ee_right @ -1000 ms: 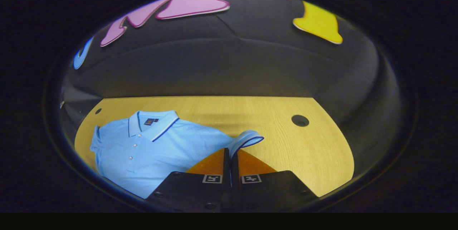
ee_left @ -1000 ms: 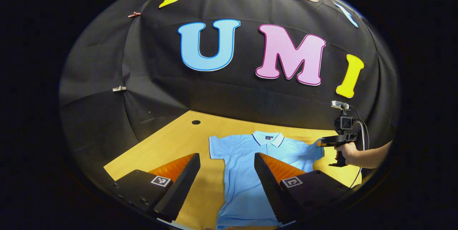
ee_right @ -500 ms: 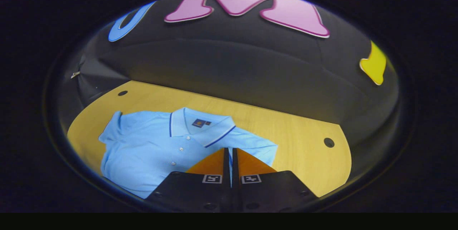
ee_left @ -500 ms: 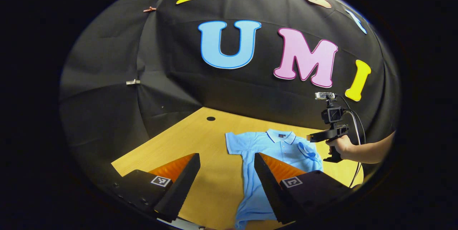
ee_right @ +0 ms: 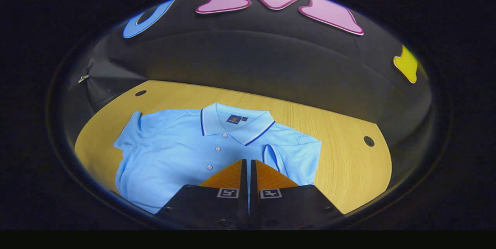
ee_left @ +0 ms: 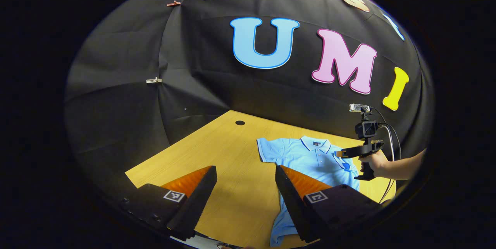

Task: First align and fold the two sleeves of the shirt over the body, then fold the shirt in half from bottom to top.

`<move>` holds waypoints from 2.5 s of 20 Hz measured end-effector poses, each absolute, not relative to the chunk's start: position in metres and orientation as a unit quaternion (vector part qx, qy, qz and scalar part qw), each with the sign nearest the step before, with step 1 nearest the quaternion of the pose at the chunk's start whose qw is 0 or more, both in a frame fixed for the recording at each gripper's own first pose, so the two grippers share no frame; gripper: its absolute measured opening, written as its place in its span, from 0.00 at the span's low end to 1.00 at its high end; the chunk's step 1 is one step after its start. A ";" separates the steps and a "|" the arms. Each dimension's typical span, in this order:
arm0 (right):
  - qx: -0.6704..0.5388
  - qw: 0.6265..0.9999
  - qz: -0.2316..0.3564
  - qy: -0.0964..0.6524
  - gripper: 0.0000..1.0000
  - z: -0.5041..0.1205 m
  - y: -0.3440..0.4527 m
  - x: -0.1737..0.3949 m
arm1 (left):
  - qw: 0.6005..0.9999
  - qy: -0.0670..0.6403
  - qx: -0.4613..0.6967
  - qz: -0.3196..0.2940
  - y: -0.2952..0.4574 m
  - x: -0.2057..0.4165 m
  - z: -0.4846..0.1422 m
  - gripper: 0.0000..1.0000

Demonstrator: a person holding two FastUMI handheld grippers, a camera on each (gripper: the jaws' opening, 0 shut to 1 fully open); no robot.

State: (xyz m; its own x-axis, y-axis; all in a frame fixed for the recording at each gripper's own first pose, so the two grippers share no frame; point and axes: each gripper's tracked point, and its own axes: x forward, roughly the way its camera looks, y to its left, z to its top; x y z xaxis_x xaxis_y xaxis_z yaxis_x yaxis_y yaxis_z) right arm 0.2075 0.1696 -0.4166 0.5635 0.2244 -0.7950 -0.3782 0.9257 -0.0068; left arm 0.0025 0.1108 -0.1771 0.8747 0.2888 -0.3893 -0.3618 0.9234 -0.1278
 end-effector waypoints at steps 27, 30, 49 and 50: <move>-0.039 0.924 0.100 0.367 0.97 -0.316 0.029 0.134 | 0.953 0.277 -0.093 0.079 0.145 0.338 -0.352 0.97; -0.057 0.926 0.093 0.363 0.98 -0.318 0.014 0.131 | 0.949 0.291 -0.080 0.090 0.154 0.356 -0.371 0.97; -0.012 0.919 0.085 0.385 0.97 -0.337 -0.016 0.111 | 0.945 0.316 0.003 0.083 0.114 0.372 -0.359 0.06; -0.007 0.919 0.083 0.385 0.97 -0.336 -0.017 0.113 | 0.949 0.307 0.011 0.078 0.106 0.375 -0.346 0.06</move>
